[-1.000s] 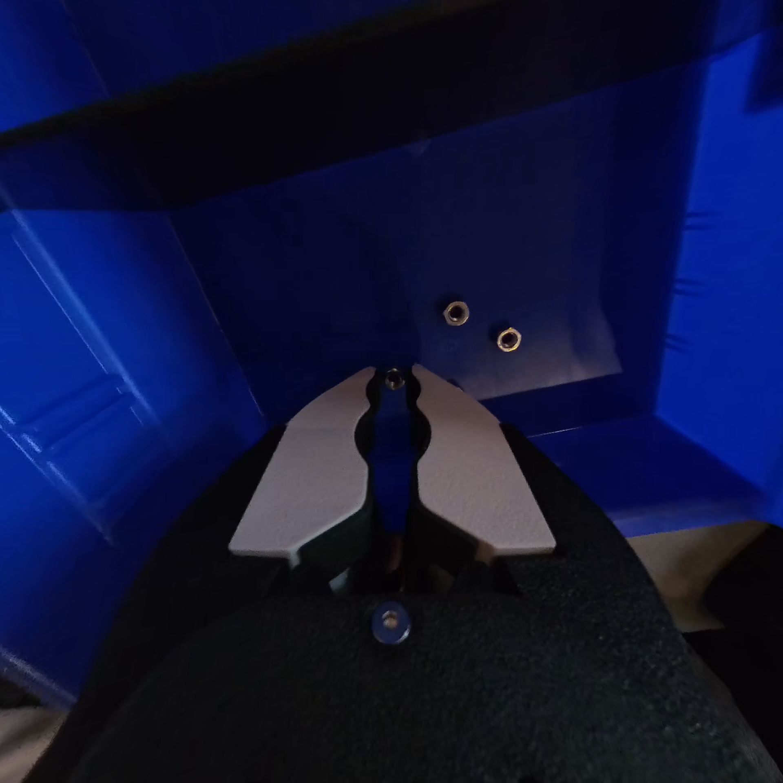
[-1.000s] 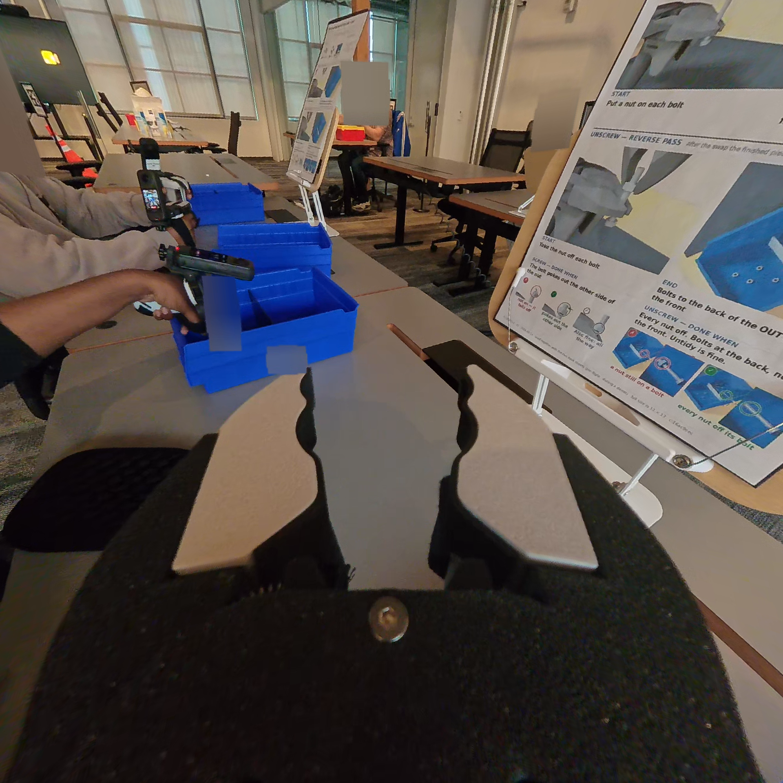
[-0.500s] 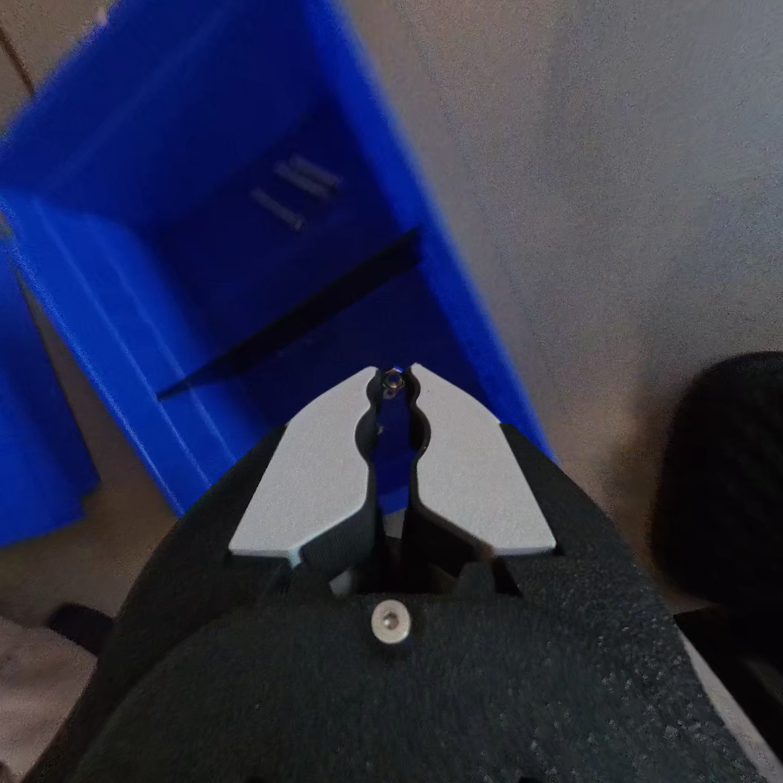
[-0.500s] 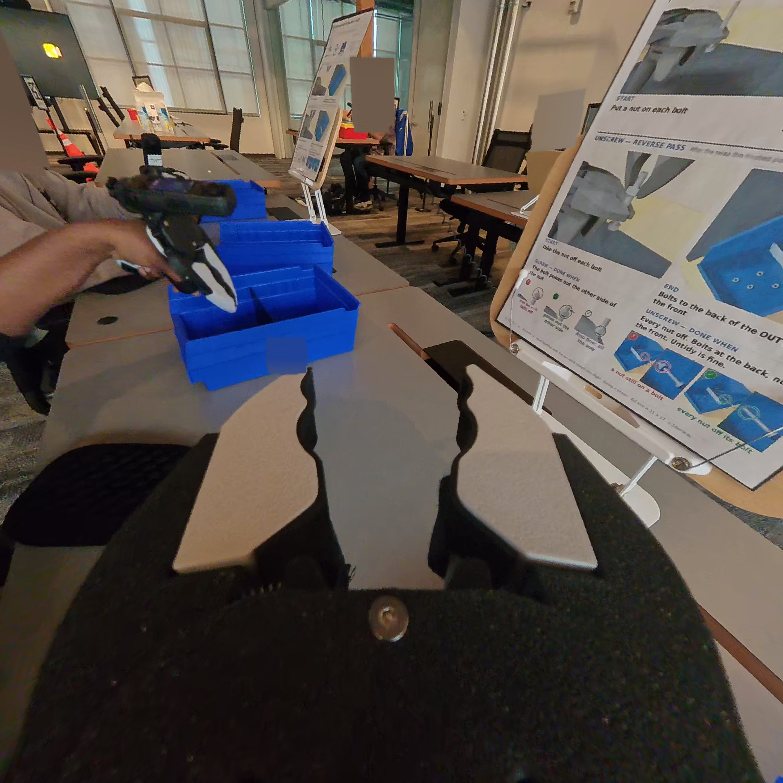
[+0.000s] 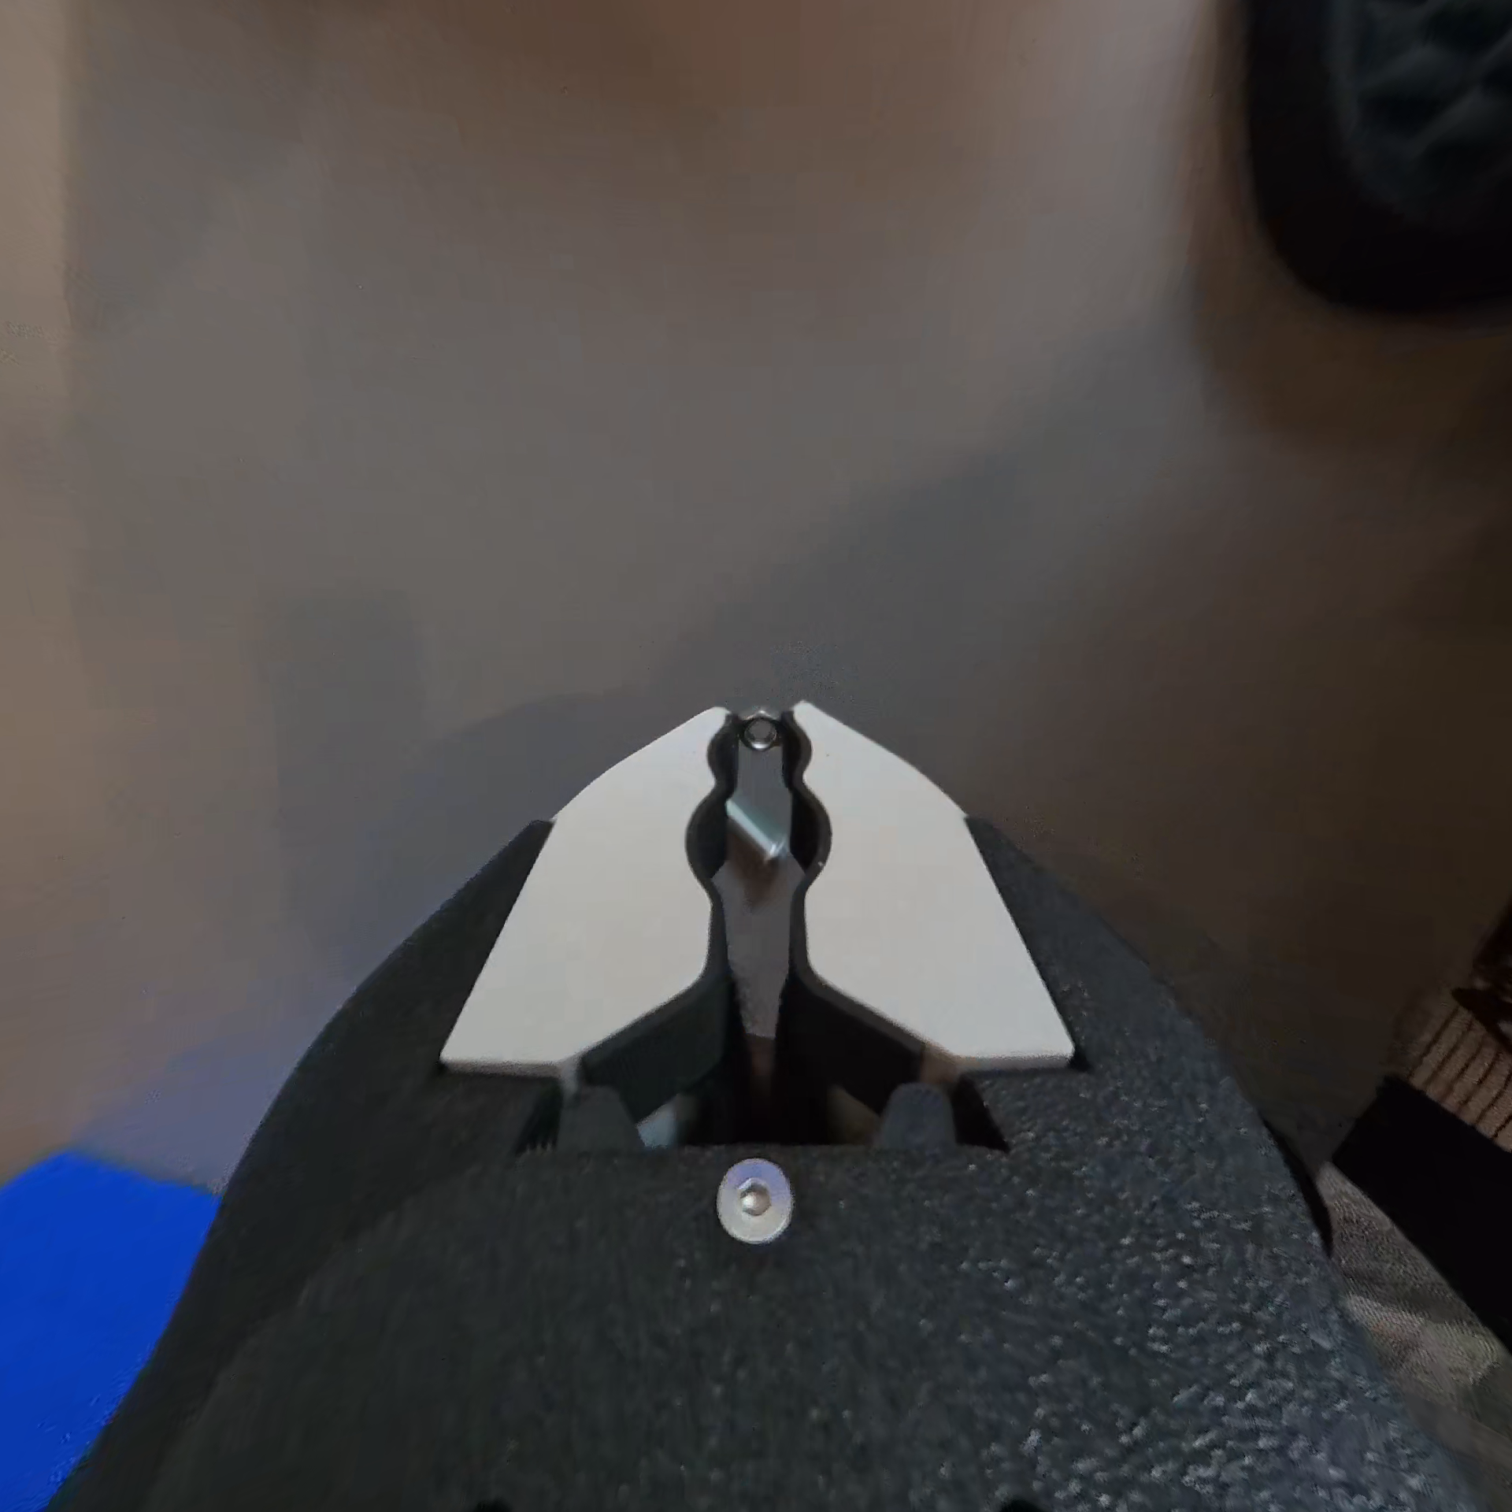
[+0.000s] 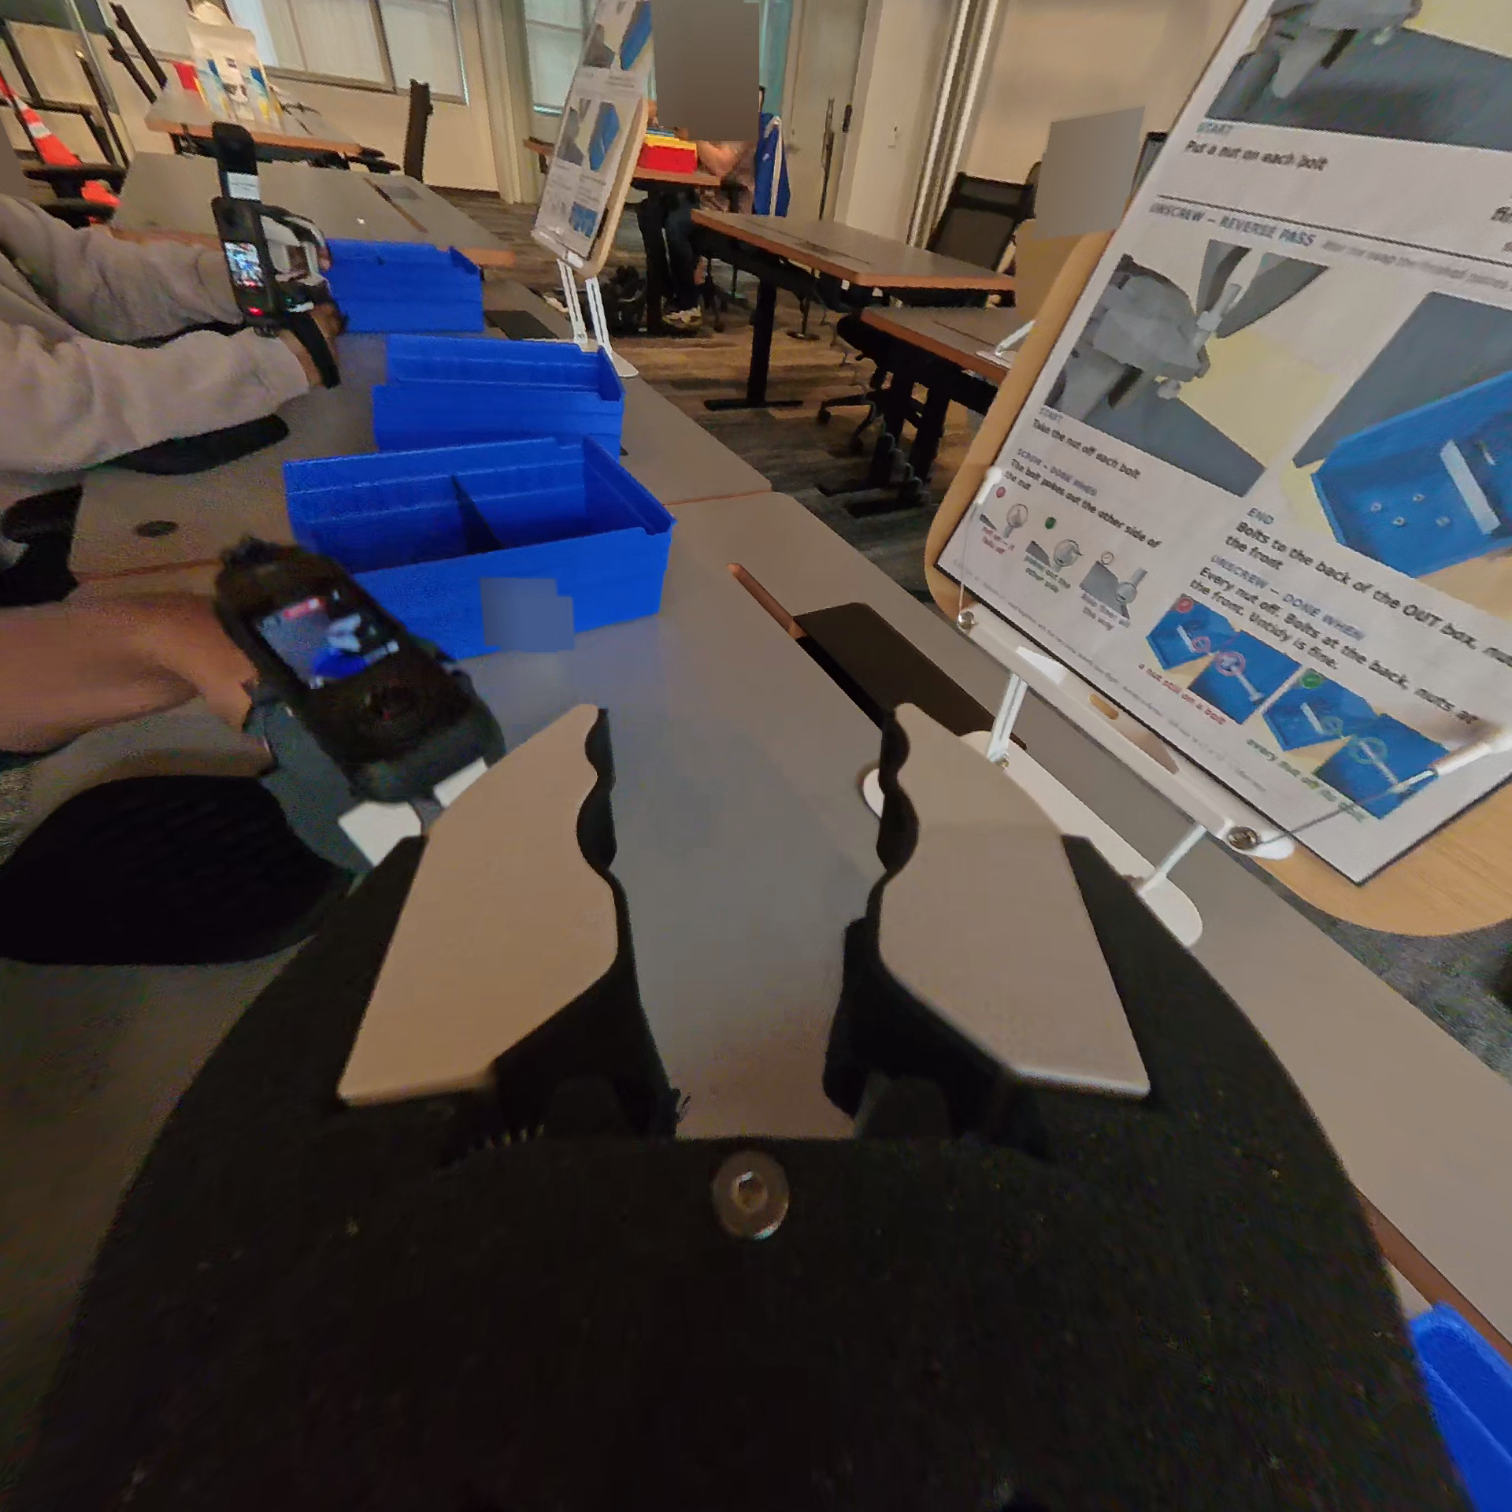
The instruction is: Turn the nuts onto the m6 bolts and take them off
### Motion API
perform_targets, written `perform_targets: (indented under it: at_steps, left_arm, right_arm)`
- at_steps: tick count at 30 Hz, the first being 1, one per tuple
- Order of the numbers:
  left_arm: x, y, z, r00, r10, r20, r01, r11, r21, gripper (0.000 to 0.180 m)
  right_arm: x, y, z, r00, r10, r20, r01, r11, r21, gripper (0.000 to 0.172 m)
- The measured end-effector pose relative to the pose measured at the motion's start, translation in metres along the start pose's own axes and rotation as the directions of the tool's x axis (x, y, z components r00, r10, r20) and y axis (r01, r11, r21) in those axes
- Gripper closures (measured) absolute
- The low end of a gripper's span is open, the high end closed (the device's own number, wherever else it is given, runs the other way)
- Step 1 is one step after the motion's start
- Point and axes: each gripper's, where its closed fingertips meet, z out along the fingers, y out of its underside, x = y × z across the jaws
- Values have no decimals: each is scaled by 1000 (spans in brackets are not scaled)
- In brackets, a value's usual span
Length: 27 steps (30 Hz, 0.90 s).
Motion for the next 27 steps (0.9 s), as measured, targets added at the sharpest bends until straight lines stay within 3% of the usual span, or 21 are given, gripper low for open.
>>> perform_targets:
  at_steps: [10, 20, 23, 27]
  left_arm:
    - [24, -24, 57, 994, 22, -104, -31, 996, -84, 171]
    - [29, -27, 65, 993, 43, -107, -55, 992, -113, 171]
    - [31, -26, 64, 993, 48, -107, -60, 991, -118, 159]
    - [27, -26, 53, 996, 8, -90, -14, 998, -68, 156]
  right_arm:
    - [9, -4, -18, 999, -5, -36, 6, 999, 32, 110]
    - [12, -5, -22, 999, -1, -46, 3, 999, 47, 110]
    - [13, -5, -21, 999, -1, -46, 3, 999, 44, 110]
    - [13, -4, -20, 999, -1, -48, 3, 999, 39, 110]
